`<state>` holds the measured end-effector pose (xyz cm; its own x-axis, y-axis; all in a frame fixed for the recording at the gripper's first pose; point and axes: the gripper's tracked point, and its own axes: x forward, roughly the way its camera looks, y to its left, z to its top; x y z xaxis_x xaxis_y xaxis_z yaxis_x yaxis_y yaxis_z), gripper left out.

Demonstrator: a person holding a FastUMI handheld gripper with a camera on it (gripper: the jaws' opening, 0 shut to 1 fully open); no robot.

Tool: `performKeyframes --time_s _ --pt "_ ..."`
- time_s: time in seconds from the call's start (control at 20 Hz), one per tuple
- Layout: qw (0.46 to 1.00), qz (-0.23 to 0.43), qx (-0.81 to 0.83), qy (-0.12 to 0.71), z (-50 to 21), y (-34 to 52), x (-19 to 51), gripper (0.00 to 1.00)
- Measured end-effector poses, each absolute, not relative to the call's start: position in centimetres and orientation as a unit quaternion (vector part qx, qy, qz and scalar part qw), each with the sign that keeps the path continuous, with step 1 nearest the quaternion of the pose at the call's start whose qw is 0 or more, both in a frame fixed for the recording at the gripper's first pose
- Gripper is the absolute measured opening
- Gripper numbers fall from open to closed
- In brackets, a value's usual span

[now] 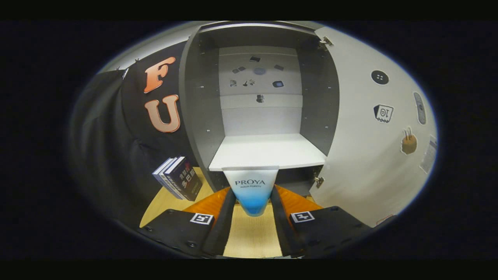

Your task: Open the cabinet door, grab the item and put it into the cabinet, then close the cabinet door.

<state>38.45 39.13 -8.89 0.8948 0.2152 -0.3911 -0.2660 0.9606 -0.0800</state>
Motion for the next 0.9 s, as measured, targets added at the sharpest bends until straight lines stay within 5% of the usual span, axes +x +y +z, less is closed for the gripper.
performKeyframes --time_s 0.9 --pt "0.968 0.138 -0.088 0.188 -7.5 42.2 54.9 0.59"
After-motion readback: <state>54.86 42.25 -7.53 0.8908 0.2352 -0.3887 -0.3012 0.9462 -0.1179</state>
